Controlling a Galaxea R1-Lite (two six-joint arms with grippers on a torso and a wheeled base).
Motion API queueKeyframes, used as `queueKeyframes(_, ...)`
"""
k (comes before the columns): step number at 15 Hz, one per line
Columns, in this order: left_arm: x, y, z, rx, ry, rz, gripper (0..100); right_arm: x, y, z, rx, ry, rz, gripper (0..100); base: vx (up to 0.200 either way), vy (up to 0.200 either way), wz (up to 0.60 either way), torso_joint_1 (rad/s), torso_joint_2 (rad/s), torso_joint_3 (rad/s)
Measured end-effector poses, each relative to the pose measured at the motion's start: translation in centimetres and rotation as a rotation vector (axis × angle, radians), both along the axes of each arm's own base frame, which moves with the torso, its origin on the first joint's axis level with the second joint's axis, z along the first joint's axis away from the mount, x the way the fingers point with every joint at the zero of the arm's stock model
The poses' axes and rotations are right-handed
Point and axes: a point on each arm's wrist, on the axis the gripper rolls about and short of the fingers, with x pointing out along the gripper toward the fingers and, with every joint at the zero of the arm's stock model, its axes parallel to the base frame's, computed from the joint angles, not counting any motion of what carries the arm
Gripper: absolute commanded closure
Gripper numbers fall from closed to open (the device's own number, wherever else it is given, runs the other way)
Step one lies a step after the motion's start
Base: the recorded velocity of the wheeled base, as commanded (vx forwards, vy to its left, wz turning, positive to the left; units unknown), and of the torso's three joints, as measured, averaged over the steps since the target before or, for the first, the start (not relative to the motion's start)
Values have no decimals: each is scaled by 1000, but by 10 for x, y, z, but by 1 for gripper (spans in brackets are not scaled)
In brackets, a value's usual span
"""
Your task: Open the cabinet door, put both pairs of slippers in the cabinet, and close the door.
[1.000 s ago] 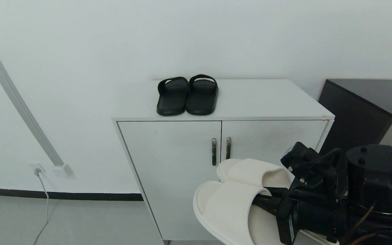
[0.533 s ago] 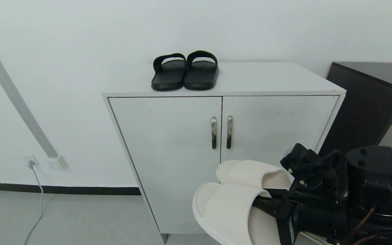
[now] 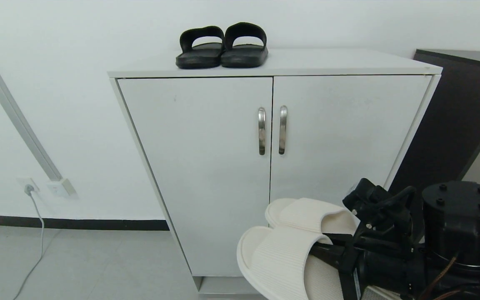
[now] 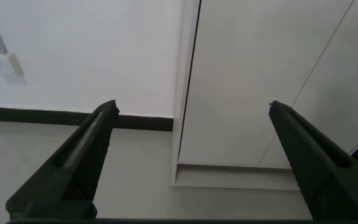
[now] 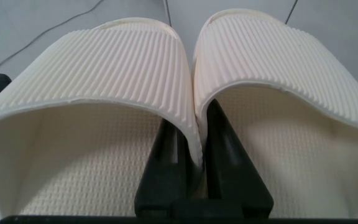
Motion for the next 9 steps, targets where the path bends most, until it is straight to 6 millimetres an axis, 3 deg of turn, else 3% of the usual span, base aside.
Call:
queueKeyframes(3,0,0,0,0,-1,0,0,0,0,0,-1,1,3,100,0,0,0,2,124,116)
queueKeyframes(9,0,0,0,0,2,-1,0,-1,0,-1,1,-1,5,100,0,0,0,0,0,0)
